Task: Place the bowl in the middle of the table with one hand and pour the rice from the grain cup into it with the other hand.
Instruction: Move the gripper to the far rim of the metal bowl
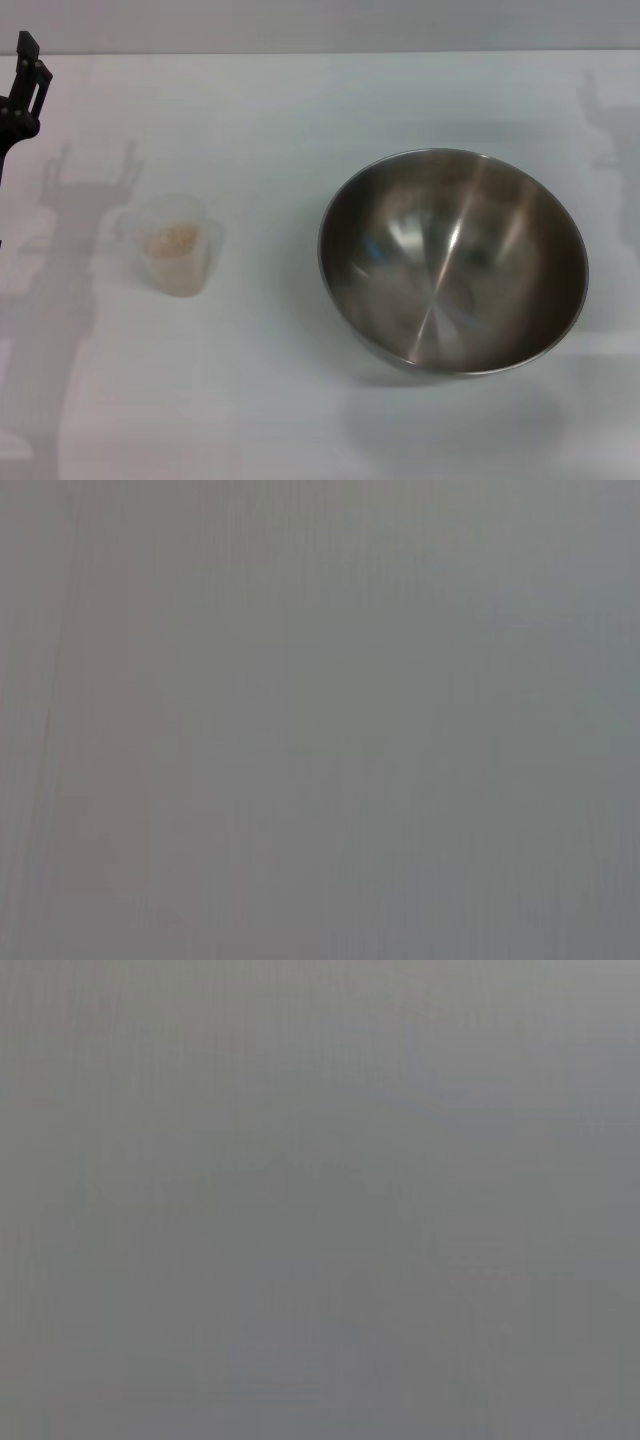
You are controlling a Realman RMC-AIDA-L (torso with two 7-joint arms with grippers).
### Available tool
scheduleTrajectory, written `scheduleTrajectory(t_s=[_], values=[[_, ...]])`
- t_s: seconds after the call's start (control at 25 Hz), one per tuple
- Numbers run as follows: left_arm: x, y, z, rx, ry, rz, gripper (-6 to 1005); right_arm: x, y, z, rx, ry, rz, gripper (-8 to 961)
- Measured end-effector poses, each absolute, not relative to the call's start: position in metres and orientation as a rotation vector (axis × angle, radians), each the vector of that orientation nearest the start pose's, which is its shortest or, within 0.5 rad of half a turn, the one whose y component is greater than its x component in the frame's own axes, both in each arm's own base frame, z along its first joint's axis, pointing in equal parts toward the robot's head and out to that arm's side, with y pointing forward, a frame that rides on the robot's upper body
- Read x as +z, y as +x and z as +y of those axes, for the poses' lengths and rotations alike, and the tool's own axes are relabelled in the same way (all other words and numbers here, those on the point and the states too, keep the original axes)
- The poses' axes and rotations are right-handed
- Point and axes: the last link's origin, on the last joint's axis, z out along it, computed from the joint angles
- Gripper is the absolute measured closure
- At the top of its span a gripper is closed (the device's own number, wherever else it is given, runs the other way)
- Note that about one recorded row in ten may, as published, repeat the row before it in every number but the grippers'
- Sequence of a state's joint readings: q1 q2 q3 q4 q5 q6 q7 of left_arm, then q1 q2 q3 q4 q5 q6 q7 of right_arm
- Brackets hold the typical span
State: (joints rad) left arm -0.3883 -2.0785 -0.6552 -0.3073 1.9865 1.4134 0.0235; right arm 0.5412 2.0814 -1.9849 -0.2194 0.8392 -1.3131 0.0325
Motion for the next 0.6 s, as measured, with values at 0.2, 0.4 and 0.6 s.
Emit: scheduleTrajectory(t_s=[0.2,0.4,0.6], values=[[-0.0008,-0.2963,0.3136,-0.859,-1.405,-0.38,165,0.039,0.2828,0.3717,0.866,-1.289,0.352,193],[-0.0009,-0.2962,0.3129,-0.861,-1.404,-0.379,166,0.0389,0.2832,0.3713,0.865,-1.289,0.353,194],[-0.0004,-0.2964,0.3117,-0.862,-1.401,-0.376,166,0.0389,0.2832,0.3713,0.865,-1.289,0.353,194]])
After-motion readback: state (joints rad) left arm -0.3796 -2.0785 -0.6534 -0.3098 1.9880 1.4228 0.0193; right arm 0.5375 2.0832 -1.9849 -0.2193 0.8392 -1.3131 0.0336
